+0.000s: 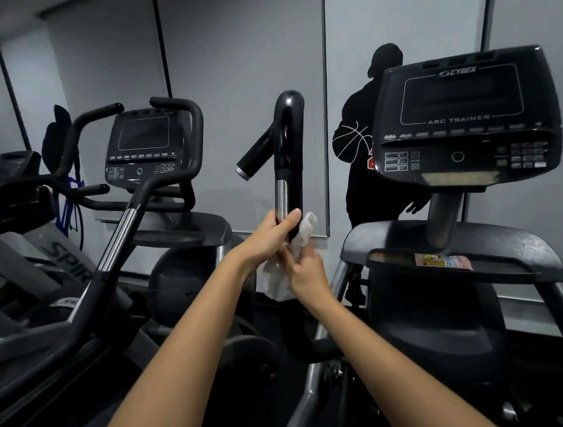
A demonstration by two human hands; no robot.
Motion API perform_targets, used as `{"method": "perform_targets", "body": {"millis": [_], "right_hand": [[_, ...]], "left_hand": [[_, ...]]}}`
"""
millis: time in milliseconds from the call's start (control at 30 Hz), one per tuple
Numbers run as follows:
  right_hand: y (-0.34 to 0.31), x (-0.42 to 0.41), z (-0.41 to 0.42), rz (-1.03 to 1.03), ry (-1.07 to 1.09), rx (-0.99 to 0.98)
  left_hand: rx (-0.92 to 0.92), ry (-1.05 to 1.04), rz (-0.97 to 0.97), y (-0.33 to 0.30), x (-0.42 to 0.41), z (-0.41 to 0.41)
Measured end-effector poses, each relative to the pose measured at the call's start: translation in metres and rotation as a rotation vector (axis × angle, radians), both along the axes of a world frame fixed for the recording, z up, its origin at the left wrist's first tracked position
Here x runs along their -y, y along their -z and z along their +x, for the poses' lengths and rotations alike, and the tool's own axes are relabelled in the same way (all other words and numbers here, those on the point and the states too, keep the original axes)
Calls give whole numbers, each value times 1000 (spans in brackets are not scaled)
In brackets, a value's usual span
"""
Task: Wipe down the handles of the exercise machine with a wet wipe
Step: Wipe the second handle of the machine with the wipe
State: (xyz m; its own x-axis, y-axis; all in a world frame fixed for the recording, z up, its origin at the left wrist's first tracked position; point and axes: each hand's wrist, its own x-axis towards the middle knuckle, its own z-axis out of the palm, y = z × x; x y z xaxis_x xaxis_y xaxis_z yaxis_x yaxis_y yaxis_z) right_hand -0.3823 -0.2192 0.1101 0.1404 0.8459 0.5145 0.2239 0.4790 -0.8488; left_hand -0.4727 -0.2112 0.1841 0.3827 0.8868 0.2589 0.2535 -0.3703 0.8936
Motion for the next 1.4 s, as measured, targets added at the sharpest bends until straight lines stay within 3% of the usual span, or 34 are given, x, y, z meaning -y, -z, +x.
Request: {"method": "perform_targets", "body": {"millis": [100, 233, 333, 467, 633, 867, 1033, 1233, 1400], "right_hand": [[26, 8, -1, -56, 1, -3], [4, 2, 0, -23, 32, 37], [-42, -8, 0, -3, 105, 43], [-70, -10, -6, 30, 151, -24], [-30, 9, -17, 20, 270, 34], [-101, -11, -16, 95, 389, 41], [-48, 3, -20, 66, 353, 47], [-87, -5, -16, 59, 380, 76], [-87, -6, -18, 50, 410, 54]], "left_hand": [[74, -58, 47, 15, 4, 2], [528, -277, 42, 72, 4, 0], [449, -315, 41, 118, 11, 1], [297, -238, 71, 123, 19, 18], [393, -353, 61, 119, 10, 32], [353, -334, 45, 120, 8, 31], [452, -291, 38, 117, 13, 32], [314, -338, -6, 121, 12, 30], [335, -320, 25, 109, 15, 28]]}}
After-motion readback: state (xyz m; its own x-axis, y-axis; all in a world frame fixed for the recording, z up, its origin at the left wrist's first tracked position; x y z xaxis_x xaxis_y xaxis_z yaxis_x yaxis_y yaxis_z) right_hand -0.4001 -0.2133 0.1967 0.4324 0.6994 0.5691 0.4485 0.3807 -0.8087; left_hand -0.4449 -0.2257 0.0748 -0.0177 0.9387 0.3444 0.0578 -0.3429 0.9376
